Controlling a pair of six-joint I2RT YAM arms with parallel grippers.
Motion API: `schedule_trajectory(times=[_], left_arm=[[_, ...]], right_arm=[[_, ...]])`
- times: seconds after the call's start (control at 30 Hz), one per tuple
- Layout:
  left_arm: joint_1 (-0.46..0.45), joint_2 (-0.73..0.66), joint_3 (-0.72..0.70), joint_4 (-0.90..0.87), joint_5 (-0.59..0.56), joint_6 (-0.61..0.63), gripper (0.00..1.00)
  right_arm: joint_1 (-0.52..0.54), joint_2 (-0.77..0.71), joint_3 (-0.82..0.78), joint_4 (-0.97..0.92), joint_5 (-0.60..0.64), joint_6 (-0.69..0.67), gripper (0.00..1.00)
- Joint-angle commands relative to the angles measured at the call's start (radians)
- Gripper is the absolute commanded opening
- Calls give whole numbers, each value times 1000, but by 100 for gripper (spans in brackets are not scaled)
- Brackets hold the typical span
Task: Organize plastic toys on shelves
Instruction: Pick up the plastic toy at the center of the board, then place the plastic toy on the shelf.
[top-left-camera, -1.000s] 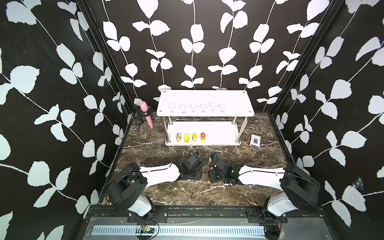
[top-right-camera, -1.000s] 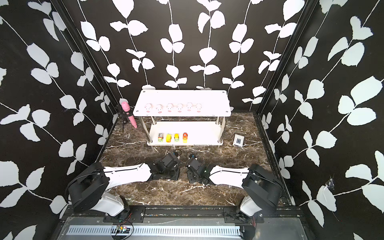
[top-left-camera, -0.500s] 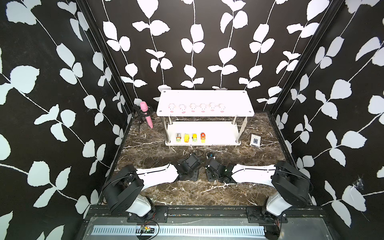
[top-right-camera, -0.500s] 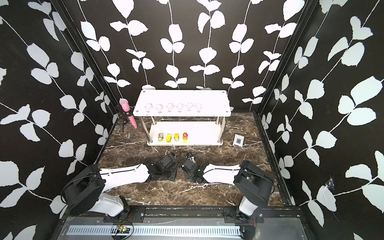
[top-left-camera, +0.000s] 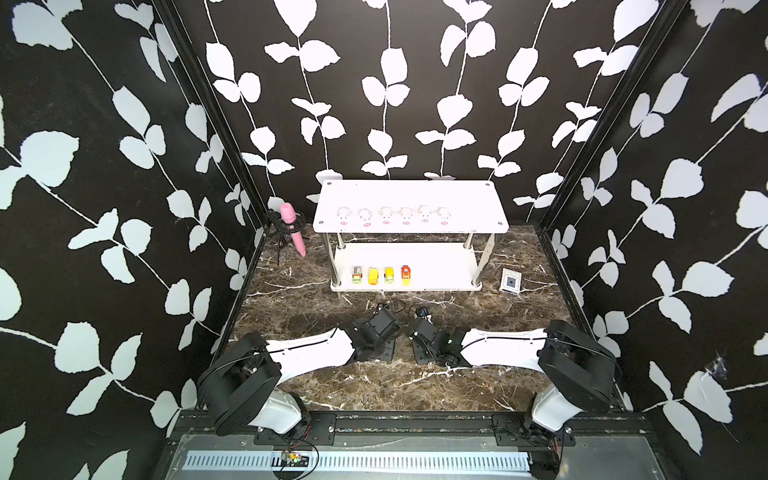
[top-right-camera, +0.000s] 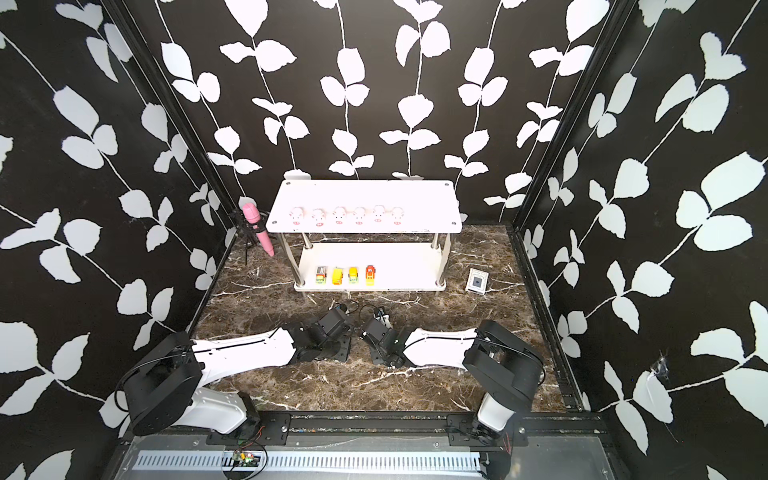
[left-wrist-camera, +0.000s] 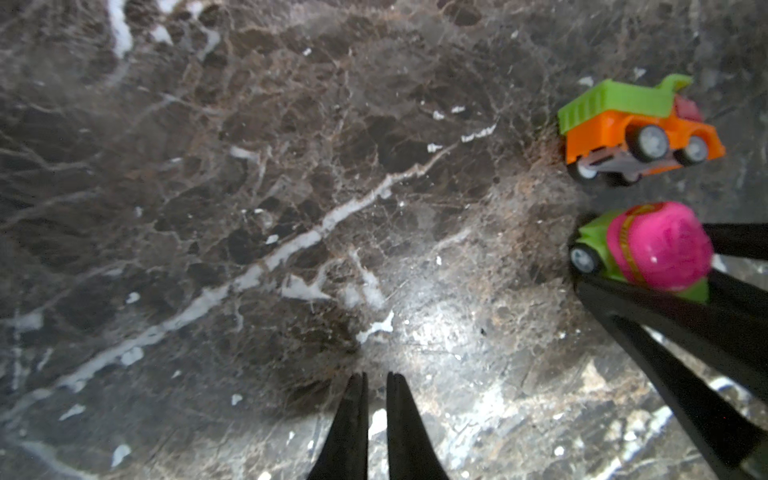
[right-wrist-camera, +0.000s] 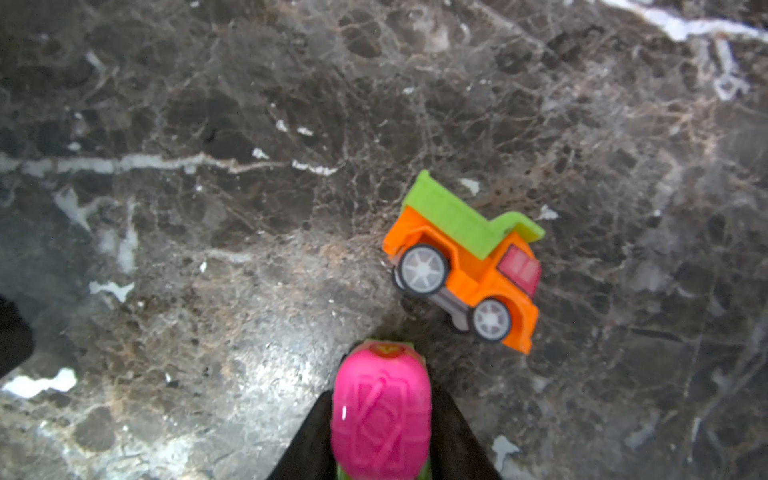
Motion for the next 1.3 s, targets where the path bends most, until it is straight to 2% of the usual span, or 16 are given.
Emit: schedule_trajectory(times=[0.0, 0.07, 0.4, 0.67, 0.9, 1.27], left_arm=[[-4, -36, -10, -39, -32, 8, 13], [-4, -51, -14, -46, -49, 6, 14], [23, -152, -57, -86, -131, 17, 18], [59, -227, -102, -87, -136, 15, 19], [64, -258, -117, -89, -141, 12, 20], [64, -274, -132, -81, -131, -4, 20]], right_arm=[[10, 17, -1, -25, 8, 20, 26], [9, -6, -16, -10, 12, 26, 22], [-5, -189, -64, 73, -22, -11, 21], [-134, -255, -28, 127, -88, -60, 21], [-254, -179, 95, 119, -85, -125, 22], [-333, 38, 338, 58, -76, -186, 21]])
